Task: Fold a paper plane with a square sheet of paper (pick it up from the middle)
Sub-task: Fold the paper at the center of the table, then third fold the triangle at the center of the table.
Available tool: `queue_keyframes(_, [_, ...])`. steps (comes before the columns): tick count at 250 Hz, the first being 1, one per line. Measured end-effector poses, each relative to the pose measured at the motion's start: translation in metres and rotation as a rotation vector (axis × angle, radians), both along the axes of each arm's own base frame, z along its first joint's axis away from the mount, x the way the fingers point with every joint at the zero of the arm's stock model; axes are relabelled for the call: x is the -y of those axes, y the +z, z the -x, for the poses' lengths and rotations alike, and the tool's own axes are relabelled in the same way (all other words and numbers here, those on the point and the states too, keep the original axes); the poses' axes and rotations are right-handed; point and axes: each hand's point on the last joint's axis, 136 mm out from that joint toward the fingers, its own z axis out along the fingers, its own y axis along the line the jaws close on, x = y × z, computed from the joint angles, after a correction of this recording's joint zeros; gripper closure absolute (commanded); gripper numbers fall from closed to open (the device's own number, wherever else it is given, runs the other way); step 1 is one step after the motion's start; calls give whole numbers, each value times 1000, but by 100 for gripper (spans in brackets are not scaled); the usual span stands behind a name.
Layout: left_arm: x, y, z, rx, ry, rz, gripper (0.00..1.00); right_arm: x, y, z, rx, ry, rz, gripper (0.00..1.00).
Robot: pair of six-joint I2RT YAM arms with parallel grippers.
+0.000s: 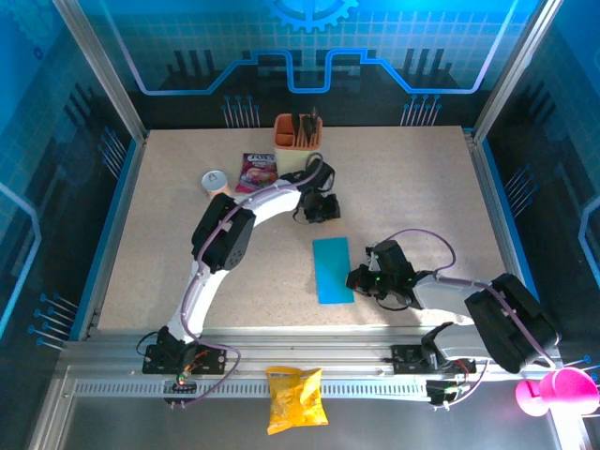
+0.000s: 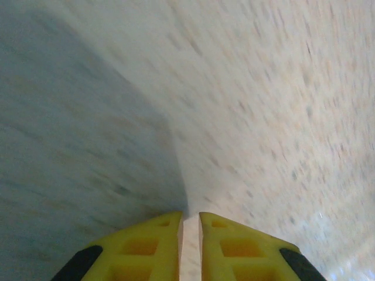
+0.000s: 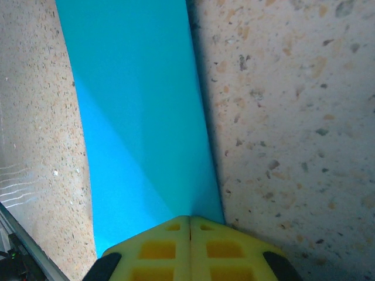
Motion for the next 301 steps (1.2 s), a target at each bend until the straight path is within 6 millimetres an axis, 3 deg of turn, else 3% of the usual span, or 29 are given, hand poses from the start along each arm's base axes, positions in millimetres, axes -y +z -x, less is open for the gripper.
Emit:
queue_keyframes(18, [-22,1,-7,18,25,-29,80,-1,0,0,-3,2,-1,100])
queue_keyframes(33, [-38,6,0,22,41,-44,79,-1,0,-1,-5,3,-1,100])
queue_keyframes(70, [-61,30,50,25,32,-36,76,-3,-1,-1,-6,7,-6,100])
queue_keyframes(107, [-61,44,110,30,-2,20,73,-4,-1,-1,-6,11,-12,100])
queue_keyframes(139, [-57,32,158,-17,-22,39,71,-5,-1,-2,-4,13,-16,100])
queue_keyframes(167, [-51,20,186,-57,-28,45,69,-5,-1,-2,-3,14,-18,100])
queue_keyframes(301, [-41,-1,222,-126,89,74,66,-7,-1,-3,-3,18,-26,100])
